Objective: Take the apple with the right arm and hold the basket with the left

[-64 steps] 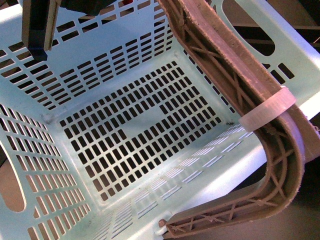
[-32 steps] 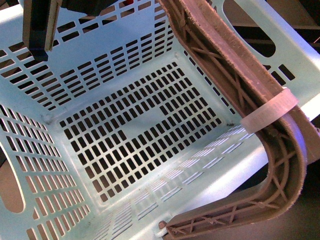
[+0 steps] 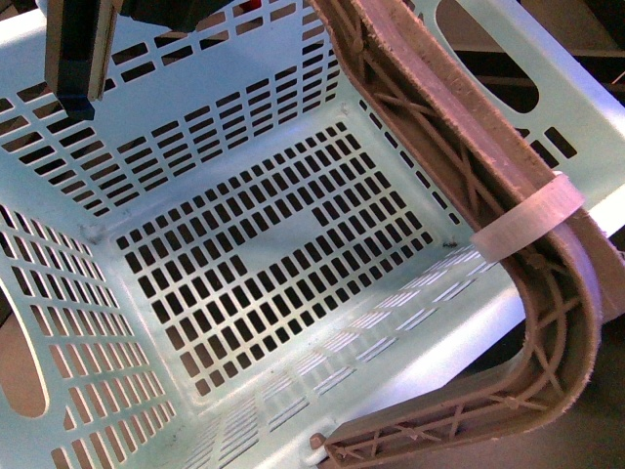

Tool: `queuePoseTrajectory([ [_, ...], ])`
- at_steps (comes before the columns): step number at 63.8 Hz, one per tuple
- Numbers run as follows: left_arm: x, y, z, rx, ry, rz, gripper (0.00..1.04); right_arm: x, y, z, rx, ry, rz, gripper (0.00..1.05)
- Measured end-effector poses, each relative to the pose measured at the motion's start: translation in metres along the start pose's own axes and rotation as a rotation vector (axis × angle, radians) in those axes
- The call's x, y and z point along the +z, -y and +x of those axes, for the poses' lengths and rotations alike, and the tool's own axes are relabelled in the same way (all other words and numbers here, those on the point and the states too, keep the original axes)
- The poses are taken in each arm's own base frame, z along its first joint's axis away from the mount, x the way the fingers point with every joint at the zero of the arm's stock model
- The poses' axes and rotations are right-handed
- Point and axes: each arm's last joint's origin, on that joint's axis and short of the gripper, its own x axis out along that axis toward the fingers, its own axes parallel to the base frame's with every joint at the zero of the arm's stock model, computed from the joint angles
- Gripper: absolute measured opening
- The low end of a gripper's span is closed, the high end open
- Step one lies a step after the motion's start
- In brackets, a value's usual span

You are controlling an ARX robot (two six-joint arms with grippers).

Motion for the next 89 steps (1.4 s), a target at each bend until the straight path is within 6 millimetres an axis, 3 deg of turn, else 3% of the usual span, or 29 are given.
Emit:
queuePoseTrajectory([
  [12,0.0,0.0,0.0,0.0,0.0,0.0,0.07,0.022,-0.015,-0.057,0.142,0.102,-0.022,0.8],
  [19,0.0,0.0,0.0,0.0,-0.001,0.0,0.07,0.049,-0.038,-0.116,0.259,0.223,-0.026,0.8],
  [29,0.0,0.0,0.0,0.0,0.0,0.0,0.07,0.072,-0.067,-0.182,0.37,0.384,-0.035,0.8],
  [34,0.0,0.0,0.0,0.0,0.0,0.0,0.07,0.075,-0.089,-0.219,0.448,0.471,-0.052,0.8],
  [40,0.0,0.0,0.0,0.0,0.0,0.0,0.07,0.071,-0.115,-0.243,0.526,0.514,-0.083,0.8],
  [50,0.0,0.0,0.0,0.0,0.0,0.0,0.07,0.049,-0.156,-0.255,0.617,0.492,-0.157,0.8],
  [61,0.0,0.0,0.0,0.0,0.0,0.0,0.07,0.023,-0.185,-0.25,0.658,0.432,-0.224,0.8],
  [65,0.0,0.0,0.0,0.0,0.0,0.0,0.07,0.016,-0.188,-0.246,0.651,0.41,-0.24,0.81],
  [73,0.0,0.0,0.0,0.001,0.002,0.0,0.07,0.011,-0.188,-0.244,0.64,0.397,-0.237,0.97],
  [89,-0.001,-0.001,0.001,0.006,-0.006,0.005,0.06,0.026,-0.164,-0.262,0.517,0.507,-0.15,0.96],
])
